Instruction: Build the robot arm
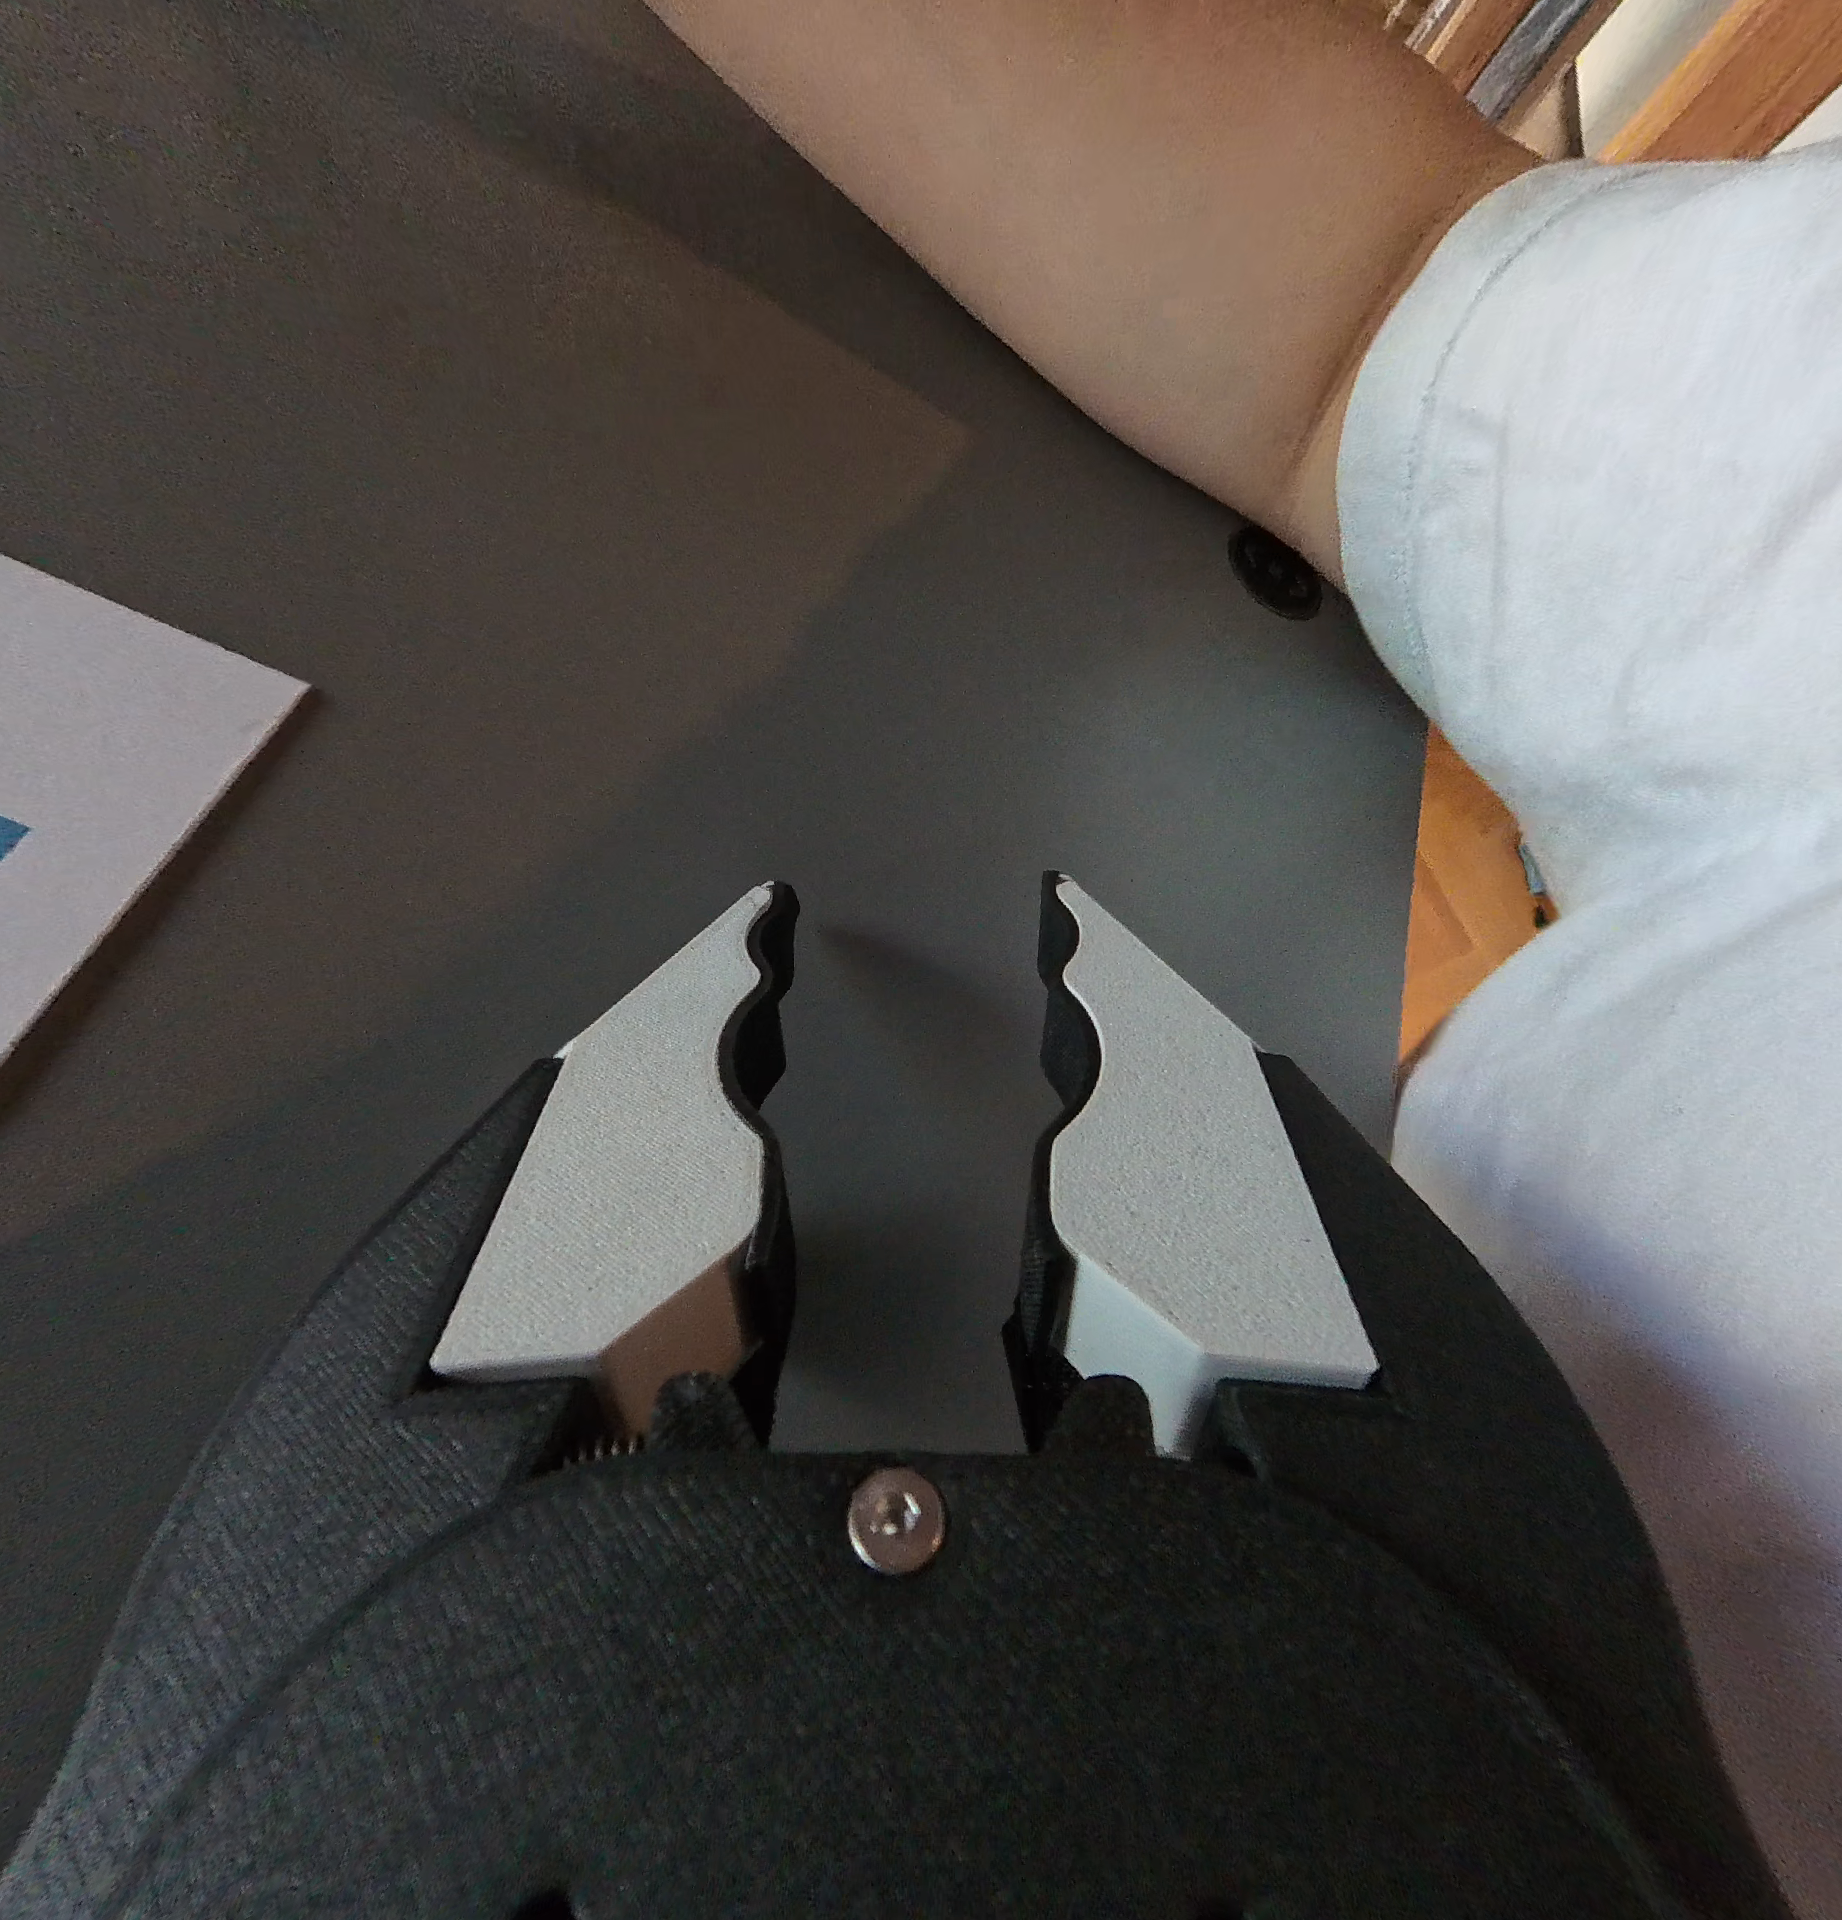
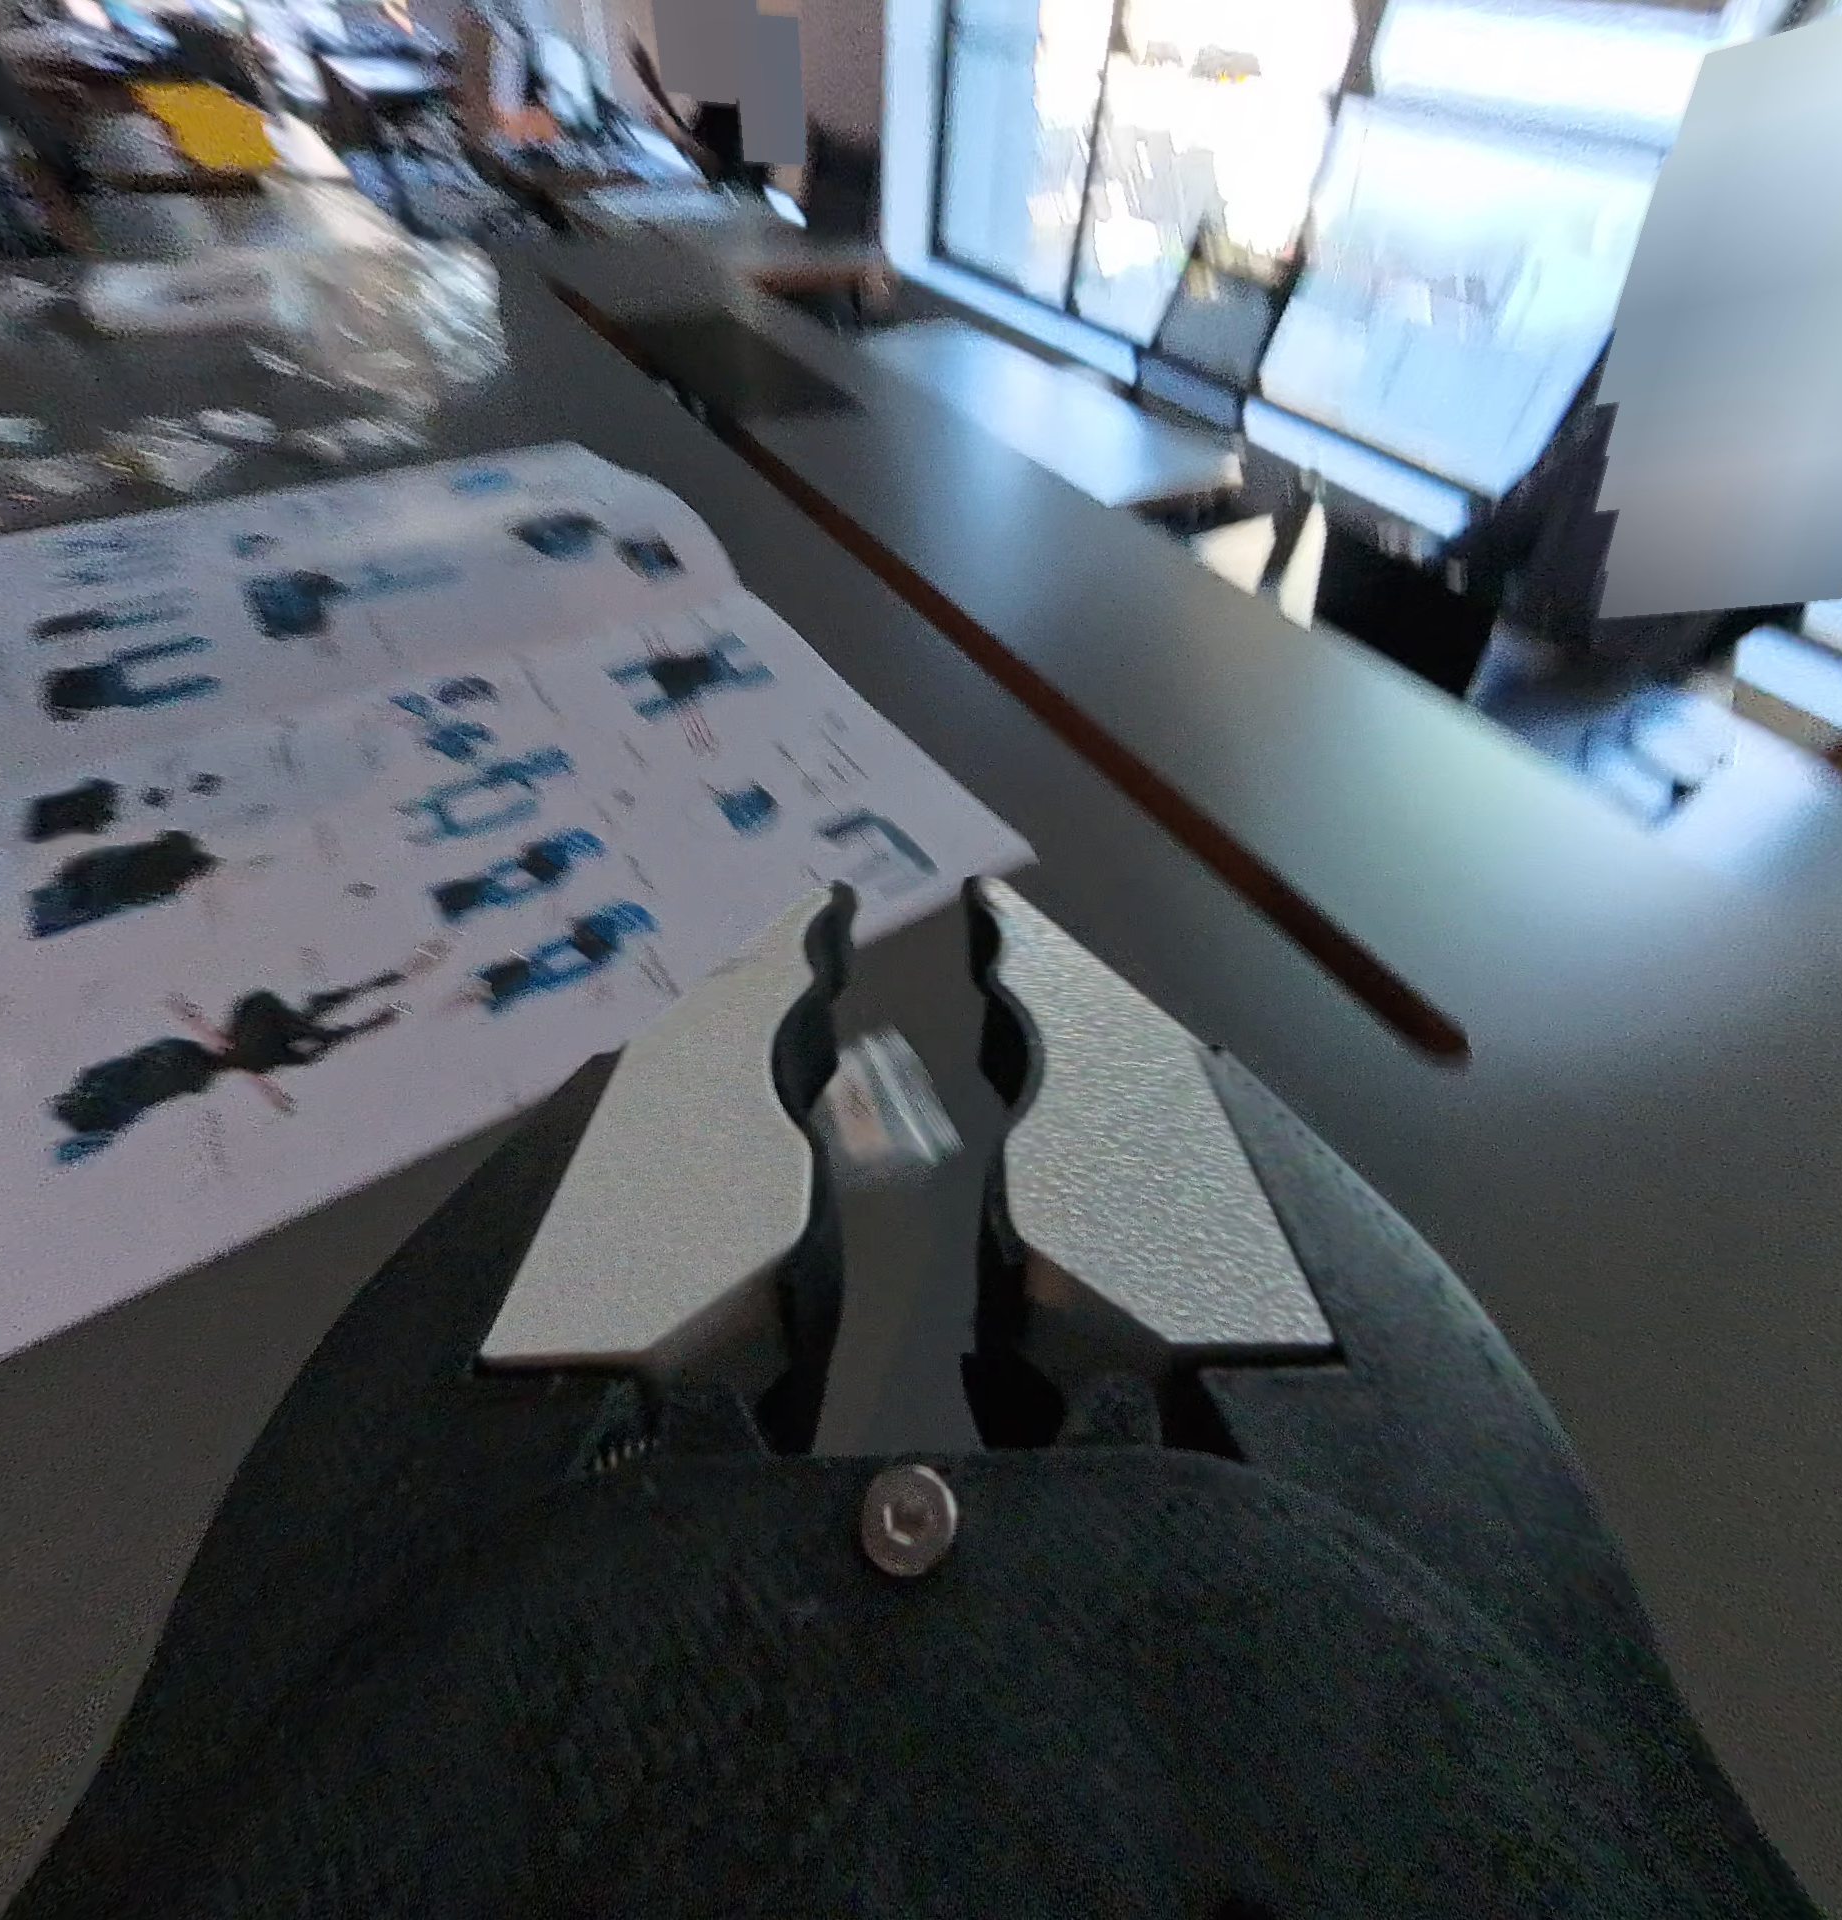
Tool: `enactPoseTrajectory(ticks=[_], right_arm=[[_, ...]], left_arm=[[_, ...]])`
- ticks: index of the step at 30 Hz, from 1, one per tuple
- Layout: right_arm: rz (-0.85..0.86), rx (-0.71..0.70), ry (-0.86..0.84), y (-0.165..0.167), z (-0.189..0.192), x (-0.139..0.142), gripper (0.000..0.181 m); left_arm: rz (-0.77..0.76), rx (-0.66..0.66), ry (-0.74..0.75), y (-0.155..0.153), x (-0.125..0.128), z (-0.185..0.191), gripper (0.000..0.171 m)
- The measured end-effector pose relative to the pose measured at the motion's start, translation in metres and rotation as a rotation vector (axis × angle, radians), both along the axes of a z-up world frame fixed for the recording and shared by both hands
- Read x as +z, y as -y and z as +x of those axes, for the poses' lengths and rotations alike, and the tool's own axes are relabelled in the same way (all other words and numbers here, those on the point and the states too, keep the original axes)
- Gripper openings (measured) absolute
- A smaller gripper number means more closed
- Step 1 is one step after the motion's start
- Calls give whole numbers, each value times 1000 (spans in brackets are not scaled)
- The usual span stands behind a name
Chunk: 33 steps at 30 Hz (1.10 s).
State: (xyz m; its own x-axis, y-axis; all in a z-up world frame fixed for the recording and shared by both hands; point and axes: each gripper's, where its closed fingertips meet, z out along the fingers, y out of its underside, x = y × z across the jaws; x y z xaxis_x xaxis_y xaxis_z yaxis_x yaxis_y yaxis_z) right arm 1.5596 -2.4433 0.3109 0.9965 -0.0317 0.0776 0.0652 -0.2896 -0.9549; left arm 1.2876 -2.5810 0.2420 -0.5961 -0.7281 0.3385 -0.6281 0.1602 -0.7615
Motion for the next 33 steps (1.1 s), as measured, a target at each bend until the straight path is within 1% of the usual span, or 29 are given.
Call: enactPoseTrajectory(ticks=[1,2,3,5,7,10,12,15,18,21,24,26,29,33], right_arm=[[32,56,56,-7,-20,11,9],[28,109,100,-16,-41,14,2],[-10,155,118,-25,-60,9,0],[-149,240,87,-40,-94,-18,0],[-280,251,88,-48,-110,-47,0],[-372,220,149,-49,-111,-67,0],[-365,221,147,-47,-110,-65,0],[-342,263,94,-43,-112,-59,0],[-344,354,88,-35,-121,-61,0],[-359,334,117,-34,-115,-69,0],[-367,348,92,-34,-116,-70,0],[-350,409,83,-30,-126,-65,0],[-328,536,60,-22,-147,-58,0],[-394,548,89,-18,-148,-72,0]], left_arm=[[3,5,1,-1,0,2,46],[-1,12,2,-3,0,3,46],[-11,18,-2,-4,1,4,46],[-27,24,-12,-5,1,5,45],[-31,26,-15,-5,1,5,45],[-26,23,-15,-5,1,4,45],[-26,22,-16,-5,1,4,45],[-38,22,-23,-6,1,5,43],[-54,25,-31,-7,2,5,41],[-52,24,-31,-7,2,5,41],[-40,19,-28,-6,1,4,42],[-44,20,-29,-6,1,4,43],[-44,20,-30,-6,1,4,43],[-42,19,-29,-6,1,4,43]])
